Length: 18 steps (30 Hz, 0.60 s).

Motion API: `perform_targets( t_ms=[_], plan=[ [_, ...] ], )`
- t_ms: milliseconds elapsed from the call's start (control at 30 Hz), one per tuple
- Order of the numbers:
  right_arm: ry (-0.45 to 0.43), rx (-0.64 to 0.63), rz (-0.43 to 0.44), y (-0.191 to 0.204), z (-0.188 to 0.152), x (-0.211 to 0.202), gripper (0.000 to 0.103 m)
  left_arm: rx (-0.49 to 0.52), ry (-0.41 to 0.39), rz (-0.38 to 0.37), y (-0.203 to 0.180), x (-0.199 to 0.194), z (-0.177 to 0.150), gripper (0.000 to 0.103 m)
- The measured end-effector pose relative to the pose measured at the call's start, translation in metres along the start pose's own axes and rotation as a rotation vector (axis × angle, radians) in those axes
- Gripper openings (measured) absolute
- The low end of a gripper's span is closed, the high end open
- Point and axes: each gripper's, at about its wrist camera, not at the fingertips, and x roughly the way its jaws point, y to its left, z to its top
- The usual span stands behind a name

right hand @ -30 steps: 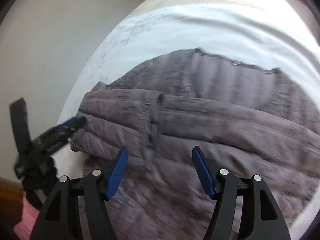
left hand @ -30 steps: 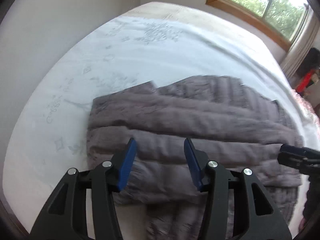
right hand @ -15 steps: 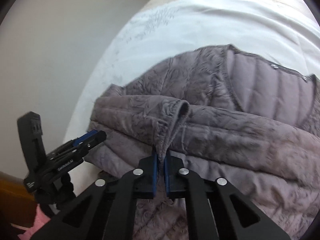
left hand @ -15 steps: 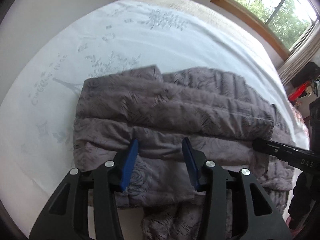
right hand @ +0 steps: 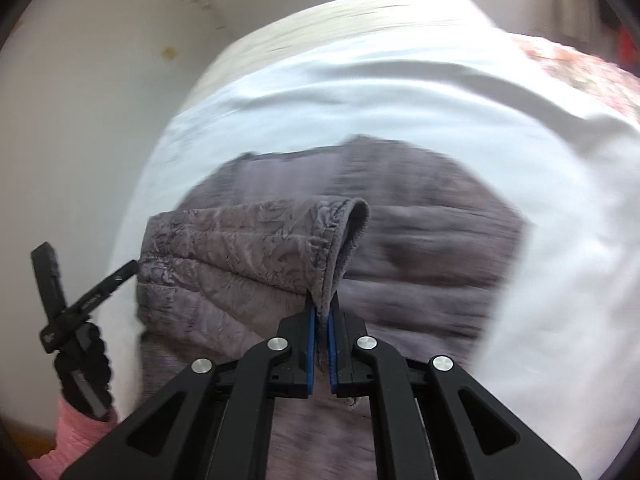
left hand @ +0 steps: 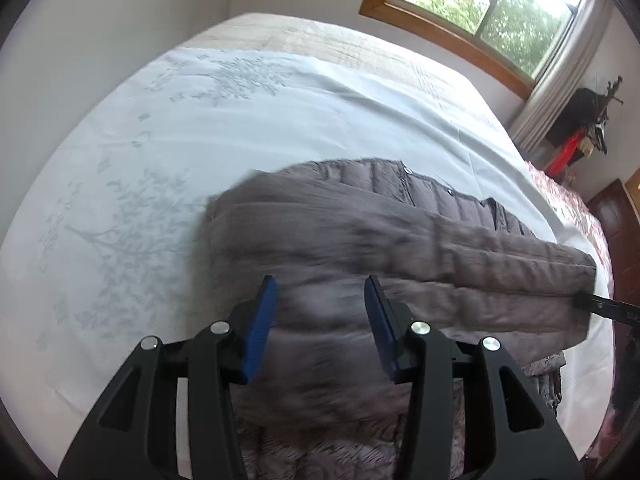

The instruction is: Fold large clothes

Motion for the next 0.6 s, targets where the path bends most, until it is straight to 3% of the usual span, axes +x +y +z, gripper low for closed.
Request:
perform_targets(
  t_ms=[167,300,467,600],
  plan=[
    [0.014,0.075,-0.037,-0.038,-0.009,-0.006,0.005,0.047,0.054,0.026,-0.019,0.031,-0.002,0.044],
    [0.065,0.090,-0.058,-0.052,-0.021,0.016,0.005,0.068,0.118,0.042,-0.016,0.062,-0.008,0.046],
    [0.101,0.079,-0.101,-0.059,-0.032,0.039,0.009,0.089,0.129,0.020,-0.012,0.069,-0.012,0.046],
    [0.111,0.107,-0.080,-0.065,-0.030,0.045,0.009,0.087,0.125,0.018,-0.010,0.072,-0.013,0.046]
  ],
)
